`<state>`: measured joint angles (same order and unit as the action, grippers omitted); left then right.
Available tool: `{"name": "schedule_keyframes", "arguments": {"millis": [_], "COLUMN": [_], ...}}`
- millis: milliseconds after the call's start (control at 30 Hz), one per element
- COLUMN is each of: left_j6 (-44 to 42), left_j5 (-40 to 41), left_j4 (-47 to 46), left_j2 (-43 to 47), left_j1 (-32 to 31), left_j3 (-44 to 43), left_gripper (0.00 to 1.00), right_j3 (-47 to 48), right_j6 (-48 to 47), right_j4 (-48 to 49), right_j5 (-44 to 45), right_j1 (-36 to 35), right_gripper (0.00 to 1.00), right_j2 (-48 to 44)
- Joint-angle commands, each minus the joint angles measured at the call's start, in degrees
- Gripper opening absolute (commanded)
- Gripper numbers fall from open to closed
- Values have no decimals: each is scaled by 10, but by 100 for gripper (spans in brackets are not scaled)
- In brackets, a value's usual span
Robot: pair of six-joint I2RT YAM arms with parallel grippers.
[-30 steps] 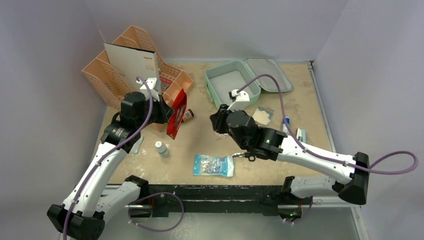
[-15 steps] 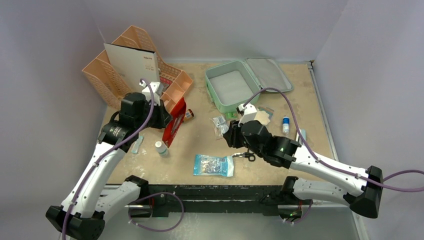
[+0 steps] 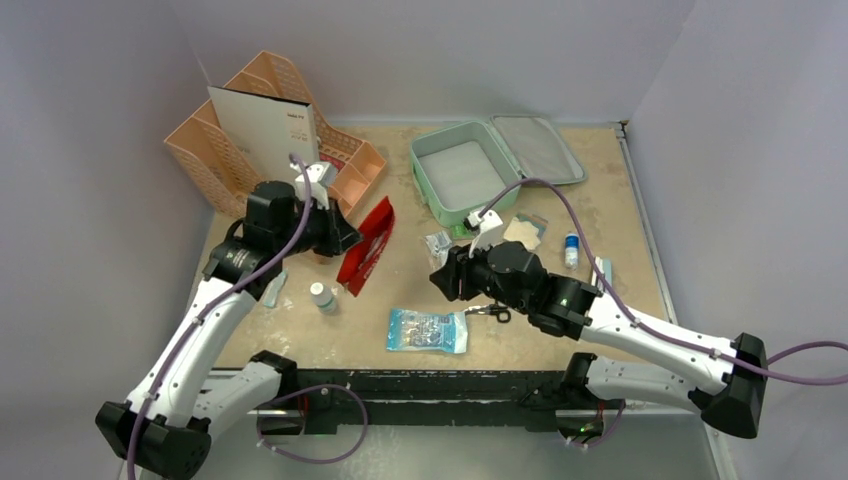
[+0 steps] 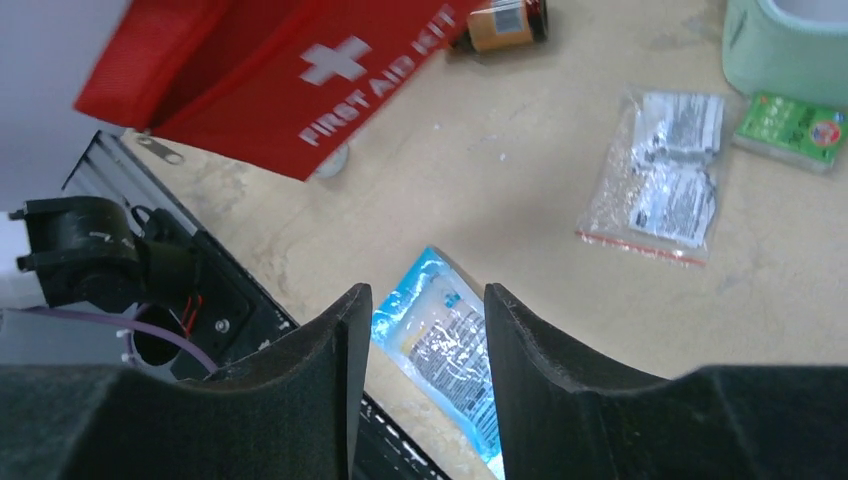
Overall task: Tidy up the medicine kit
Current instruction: Adjust the medicine pouch.
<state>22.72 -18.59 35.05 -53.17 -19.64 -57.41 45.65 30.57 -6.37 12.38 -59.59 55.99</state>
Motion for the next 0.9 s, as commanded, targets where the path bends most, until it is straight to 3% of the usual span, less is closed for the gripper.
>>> {"name": "schedule_keyframes", "arguments": {"millis": [0,133,200,300,433,600,767,867], "left_j6": [-61,-110,-125,-133,-185,-385,-561,-614], "left_j5": [-207,-317,-362,-446,-495,-539,-561,-562], "left_j4": [-54,-16,-44,-131,-163,-58,105,129], "left_j2": [-46,-104,-109,-95,-81,-86,-127,-127], "left_j1": [0,0,0,0,-4,-28,-50,-63], "left_j3": [-28,-53,-36,12,19,-16,-73,-70], "left_gripper": [0,0,0,0,0,0,0,0], "right_j3": [58,93,131,193,244,263,298,322], "right_j6": [-107,-195,-247,-297,-302,-294,-299,-311], "right_j4": [12,-16,-87,-206,-306,-335,-364,-381], "right_j5": [-50,-106,-121,-122,-148,-164,-191,-168], "right_j1": [2,4,4,5,4,5,4,5], "right_gripper": [50,62,68,69,67,60,62,64], "right_j2": [-13,-45,-52,-48,-37,-56,-34,-12]}}
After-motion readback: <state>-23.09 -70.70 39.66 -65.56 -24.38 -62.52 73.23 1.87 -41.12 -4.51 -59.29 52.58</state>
